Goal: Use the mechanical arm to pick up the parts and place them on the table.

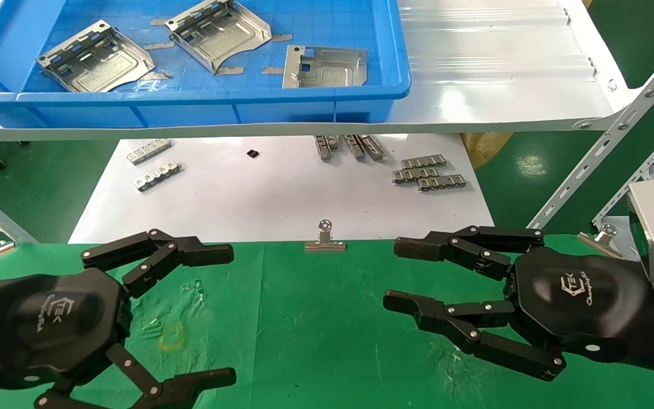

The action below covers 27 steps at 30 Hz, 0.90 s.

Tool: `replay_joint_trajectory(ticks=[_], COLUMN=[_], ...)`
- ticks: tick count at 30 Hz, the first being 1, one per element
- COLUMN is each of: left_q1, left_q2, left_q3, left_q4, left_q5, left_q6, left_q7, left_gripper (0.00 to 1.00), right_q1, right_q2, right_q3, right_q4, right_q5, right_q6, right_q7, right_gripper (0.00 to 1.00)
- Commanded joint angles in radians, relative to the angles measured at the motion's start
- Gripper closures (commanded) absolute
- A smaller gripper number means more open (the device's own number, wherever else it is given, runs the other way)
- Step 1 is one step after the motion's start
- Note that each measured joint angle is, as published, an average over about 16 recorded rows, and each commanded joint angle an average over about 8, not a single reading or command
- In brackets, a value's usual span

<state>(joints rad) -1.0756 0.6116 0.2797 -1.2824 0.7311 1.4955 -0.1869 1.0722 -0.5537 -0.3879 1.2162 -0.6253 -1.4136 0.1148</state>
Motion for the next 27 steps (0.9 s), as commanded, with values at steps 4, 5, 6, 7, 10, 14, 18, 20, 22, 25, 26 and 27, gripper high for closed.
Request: replay_joint_trajectory(ticks=[4, 5, 6, 7, 10, 14, 18, 20, 22, 25, 26, 27], left_q1=[0.000, 0.000, 0.000, 0.000, 0.000, 0.000, 0.000, 0.000, 0.000, 0.000, 0.000, 0.000], left_q2=[0.000, 0.000, 0.000, 0.000, 0.000, 0.000, 0.000, 0.000, 0.000, 0.000, 0.000, 0.000], left_q3=[0.000, 0.000, 0.000, 0.000, 0.000, 0.000, 0.000, 0.000, 0.000, 0.000, 0.000, 0.000], left_q4=[0.000, 0.000, 0.000, 0.000, 0.000, 0.000, 0.000, 0.000, 0.000, 0.000, 0.000, 0.000], left_q5=[0.000, 0.000, 0.000, 0.000, 0.000, 0.000, 0.000, 0.000, 0.000, 0.000, 0.000, 0.000], left_q6=[0.000, 0.000, 0.000, 0.000, 0.000, 0.000, 0.000, 0.000, 0.000, 0.000, 0.000, 0.000], left_q7=[0.000, 0.000, 0.000, 0.000, 0.000, 0.000, 0.000, 0.000, 0.000, 0.000, 0.000, 0.000], left_gripper=[0.00, 0.00, 0.00, 0.00, 0.00, 0.00, 0.00, 0.00, 0.00, 0.00, 0.00, 0.00], right_q1=[0.000, 0.000, 0.000, 0.000, 0.000, 0.000, 0.000, 0.000, 0.000, 0.000, 0.000, 0.000], right_q2=[0.000, 0.000, 0.000, 0.000, 0.000, 0.000, 0.000, 0.000, 0.000, 0.000, 0.000, 0.000], right_q3=[0.000, 0.000, 0.000, 0.000, 0.000, 0.000, 0.000, 0.000, 0.000, 0.000, 0.000, 0.000], right_q4=[0.000, 0.000, 0.000, 0.000, 0.000, 0.000, 0.000, 0.000, 0.000, 0.000, 0.000, 0.000], right_q5=[0.000, 0.000, 0.000, 0.000, 0.000, 0.000, 0.000, 0.000, 0.000, 0.000, 0.000, 0.000], right_q6=[0.000, 0.000, 0.000, 0.000, 0.000, 0.000, 0.000, 0.000, 0.000, 0.000, 0.000, 0.000], right_q7=[0.000, 0.000, 0.000, 0.000, 0.000, 0.000, 0.000, 0.000, 0.000, 0.000, 0.000, 0.000], right_gripper=[1.00, 1.00, 1.00, 1.00, 1.00, 1.00, 1.00, 1.00, 1.00, 1.00, 1.00, 1.00])
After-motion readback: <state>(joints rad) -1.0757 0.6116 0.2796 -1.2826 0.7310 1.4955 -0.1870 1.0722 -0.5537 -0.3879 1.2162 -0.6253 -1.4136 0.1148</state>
